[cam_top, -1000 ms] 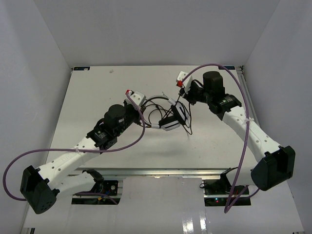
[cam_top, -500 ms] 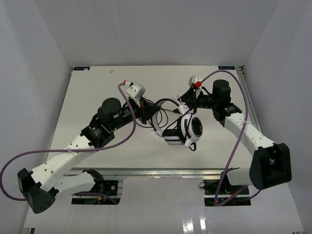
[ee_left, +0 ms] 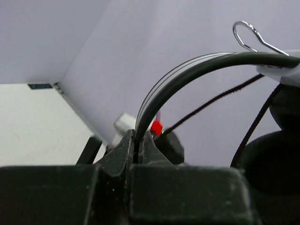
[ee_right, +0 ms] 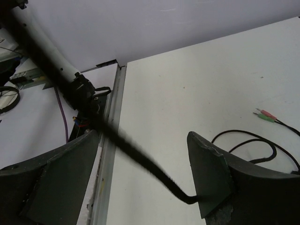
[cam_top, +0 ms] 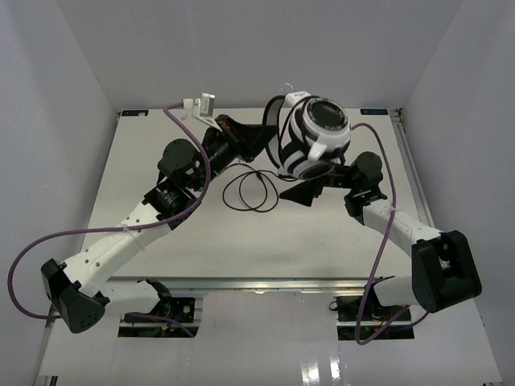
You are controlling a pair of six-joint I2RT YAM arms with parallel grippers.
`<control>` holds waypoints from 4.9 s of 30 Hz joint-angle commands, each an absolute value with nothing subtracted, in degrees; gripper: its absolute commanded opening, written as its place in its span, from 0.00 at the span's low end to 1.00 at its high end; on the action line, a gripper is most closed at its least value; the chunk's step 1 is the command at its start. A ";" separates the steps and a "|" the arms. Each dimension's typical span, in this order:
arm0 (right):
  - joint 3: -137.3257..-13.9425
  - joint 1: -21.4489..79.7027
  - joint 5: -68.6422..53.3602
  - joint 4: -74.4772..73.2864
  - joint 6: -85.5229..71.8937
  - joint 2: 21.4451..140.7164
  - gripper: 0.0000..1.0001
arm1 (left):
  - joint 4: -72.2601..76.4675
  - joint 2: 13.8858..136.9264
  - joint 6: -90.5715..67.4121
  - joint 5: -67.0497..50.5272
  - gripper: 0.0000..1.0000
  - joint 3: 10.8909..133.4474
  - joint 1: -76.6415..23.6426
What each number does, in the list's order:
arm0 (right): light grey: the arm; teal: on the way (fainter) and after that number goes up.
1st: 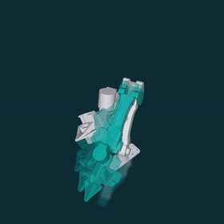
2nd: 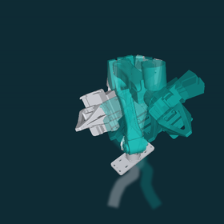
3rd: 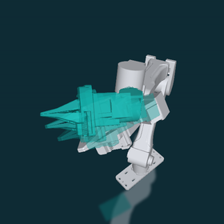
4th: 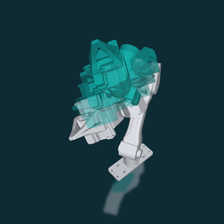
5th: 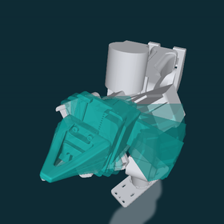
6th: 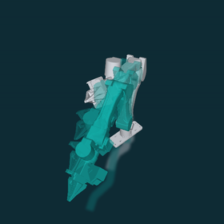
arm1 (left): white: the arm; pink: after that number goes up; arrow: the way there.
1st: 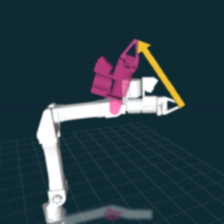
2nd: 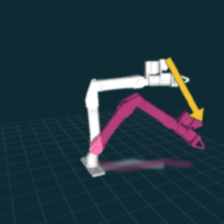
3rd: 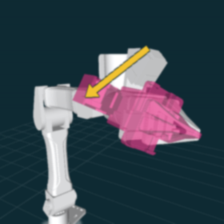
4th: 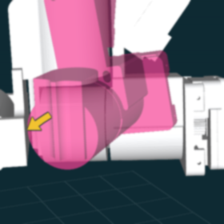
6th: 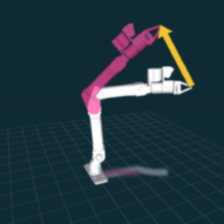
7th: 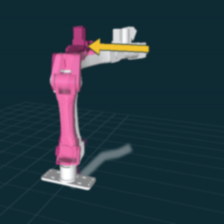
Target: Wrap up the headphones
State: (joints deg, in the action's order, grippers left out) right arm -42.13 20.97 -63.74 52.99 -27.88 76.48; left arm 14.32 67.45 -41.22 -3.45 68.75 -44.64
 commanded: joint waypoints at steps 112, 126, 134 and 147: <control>-78.83 26.27 -16.28 -20.86 46.56 69.13 0.08 | 4.97 82.63 -9.88 2.13 0.00 64.64 -35.60; -69.20 16.34 -32.69 -14.14 36.95 69.76 0.08 | 6.13 72.49 -13.39 -12.04 0.00 60.82 -35.68; -59.30 11.78 -52.33 -5.13 30.98 66.54 0.09 | 4.74 70.23 -16.99 -9.41 0.00 63.66 -35.68; -48.34 11.94 -63.66 31.45 -1.71 72.50 0.76 | -2.35 68.43 -26.73 -10.72 0.00 72.29 -36.46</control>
State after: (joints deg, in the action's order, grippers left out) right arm -50.00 11.51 -59.58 13.54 12.63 70.76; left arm -3.88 73.14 -20.15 -10.17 67.34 -35.96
